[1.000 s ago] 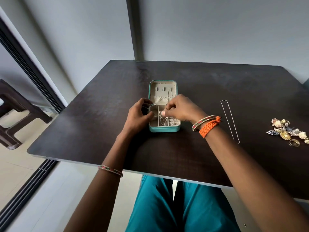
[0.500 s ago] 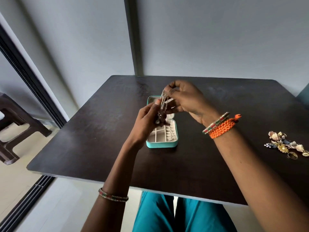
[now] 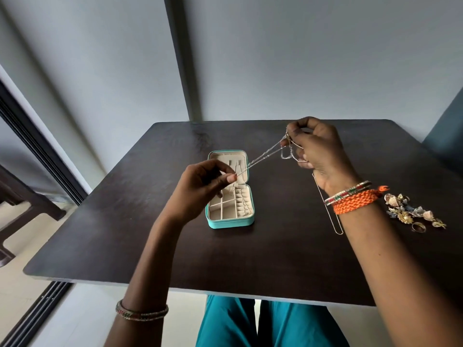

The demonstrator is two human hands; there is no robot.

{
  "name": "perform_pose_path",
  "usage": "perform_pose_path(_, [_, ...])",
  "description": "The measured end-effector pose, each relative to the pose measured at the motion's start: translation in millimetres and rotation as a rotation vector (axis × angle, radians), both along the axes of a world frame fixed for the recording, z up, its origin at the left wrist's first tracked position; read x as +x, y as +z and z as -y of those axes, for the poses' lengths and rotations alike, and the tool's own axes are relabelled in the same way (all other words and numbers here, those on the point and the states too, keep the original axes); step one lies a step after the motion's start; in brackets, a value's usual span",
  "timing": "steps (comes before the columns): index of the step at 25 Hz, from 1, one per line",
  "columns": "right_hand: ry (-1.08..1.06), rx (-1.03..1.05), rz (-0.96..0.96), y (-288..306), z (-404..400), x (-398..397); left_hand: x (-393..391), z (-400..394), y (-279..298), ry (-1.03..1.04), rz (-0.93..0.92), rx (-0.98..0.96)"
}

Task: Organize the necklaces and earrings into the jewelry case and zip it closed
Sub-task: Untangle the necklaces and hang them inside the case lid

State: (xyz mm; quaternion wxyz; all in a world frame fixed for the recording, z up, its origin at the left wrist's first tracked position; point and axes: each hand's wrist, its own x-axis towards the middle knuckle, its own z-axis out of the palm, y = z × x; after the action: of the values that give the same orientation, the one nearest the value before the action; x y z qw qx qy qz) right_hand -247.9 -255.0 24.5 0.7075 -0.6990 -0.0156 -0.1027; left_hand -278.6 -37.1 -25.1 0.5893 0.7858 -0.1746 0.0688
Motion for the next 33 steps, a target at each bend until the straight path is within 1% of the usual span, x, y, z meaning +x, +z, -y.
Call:
perform_pose_path(1, [-0.022,0.001,0.015,1,3,0,-1,-1,1,0.022,0.017,0.053])
perform_pose_path(2, [-0.036,0.001,0.026,1,6,0,-1,1,2,0.047,0.034,0.051])
perform_pose_path(4, [-0.052,0.013,0.044,1,8,-2,-1,6,4,0.091,0.048,-0.052])
perform_pose_path(6, [-0.113,-0.015,0.082,-4,9,0,1,8,4,0.147,0.065,-0.124])
perform_pose_path(9, [-0.277,-0.199,0.205,-15,15,7,4,5,-1,0.227,0.066,-0.233])
perform_pose_path(12, [-0.328,-0.4,0.192,-20,18,8,6,5,0,0.276,0.041,-0.391])
perform_pose_path(14, [-0.34,-0.484,0.164,-20,19,6,5,6,6,0.272,0.05,-0.447])
perform_pose_path(16, [-0.253,-0.458,0.13,-17,17,2,1,11,17,0.238,0.076,-0.393])
perform_pose_path(18, [-0.052,-0.39,0.075,-10,11,-8,-5,21,31,0.18,0.097,-0.248])
perform_pose_path(20, [0.103,-0.42,0.051,-3,1,-20,-9,31,48,0.102,0.144,-0.102])
perform_pose_path(22, [0.141,-0.501,0.081,5,-9,-30,-9,40,62,0.047,0.209,0.041])
perform_pose_path(23, [0.148,-0.507,0.1,10,-13,-36,-8,43,67,0.042,0.238,0.11])
perform_pose_path(25, [0.184,-0.395,0.131,21,-18,-44,-6,48,72,0.066,0.287,0.213])
perform_pose_path(27, [0.285,-0.244,0.126,29,-17,-49,-6,51,77,0.102,0.322,0.227])
perform_pose_path(29, [0.377,-0.115,0.077,32,-16,-53,-7,52,80,0.124,0.354,0.209])
perform_pose_path(31, [0.381,-0.093,0.07,32,-14,-53,-9,51,83,0.133,0.353,0.176])
perform_pose_path(33, [0.376,-0.104,0.081,34,-13,-52,-13,50,85,0.133,0.31,0.135])
